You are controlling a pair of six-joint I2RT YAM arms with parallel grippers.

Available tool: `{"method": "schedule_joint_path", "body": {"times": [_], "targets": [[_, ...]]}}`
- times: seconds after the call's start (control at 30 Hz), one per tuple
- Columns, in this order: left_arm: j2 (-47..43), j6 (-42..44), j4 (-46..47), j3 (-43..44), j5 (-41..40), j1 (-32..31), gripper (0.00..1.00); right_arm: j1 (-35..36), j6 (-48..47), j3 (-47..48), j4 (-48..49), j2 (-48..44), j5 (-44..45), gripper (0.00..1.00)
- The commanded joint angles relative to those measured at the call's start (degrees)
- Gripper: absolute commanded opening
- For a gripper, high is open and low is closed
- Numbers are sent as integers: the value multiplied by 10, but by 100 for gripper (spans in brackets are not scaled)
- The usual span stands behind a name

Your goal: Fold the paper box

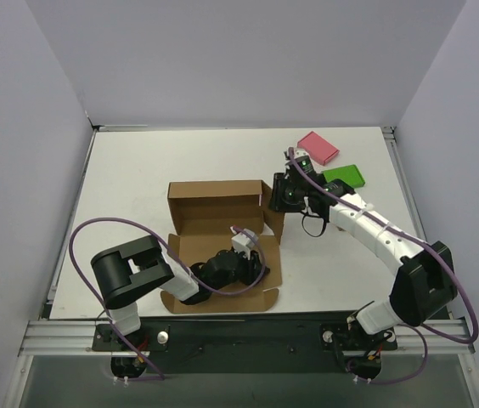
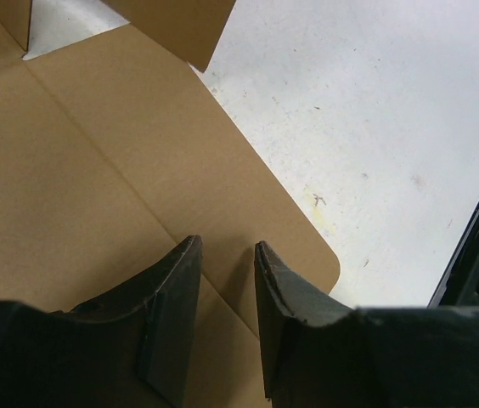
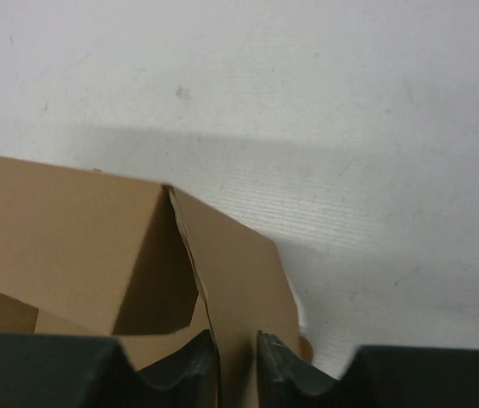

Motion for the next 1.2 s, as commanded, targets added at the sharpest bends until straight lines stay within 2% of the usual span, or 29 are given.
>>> {"method": "schedule_joint_path", "body": {"times": [0.0, 0.13, 0.3, 0.37, 0.5, 0.73, 0.8, 0.83, 0.97, 1.17], "targets": [[7, -18, -6, -14, 1, -1, 42, 6, 20, -47, -7, -27, -1, 41], [4, -25, -8, -26, -11, -1, 42, -7, 14, -51, -7, -74, -6, 65], [8, -33, 2, -31, -13, -1, 42, -37, 9, -40, -9, -142, -25, 75], [8, -35, 4, -33, -13, -1, 42, -52, 6, -42, -9, -156, -27, 75], [8, -36, 5, -36, -14, -1, 41, -133, 2, -62, 4, -172, -36, 75], [13, -37, 10, -36, -13, -1, 41, -221, -17, -127, 129, -128, -63, 73], [14, -38, 8, -36, -13, -1, 41, -222, -35, -140, 153, -89, -96, 73], [14, -38, 9, -37, -13, -2, 41, -220, -48, -142, 196, -74, -116, 73], [17, -38, 6, -35, -13, -2, 41, -209, -63, -158, 256, -13, -268, 70], [19, -37, 4, -30, -10, -1, 41, -162, -126, -185, 264, -19, -337, 70]]}}
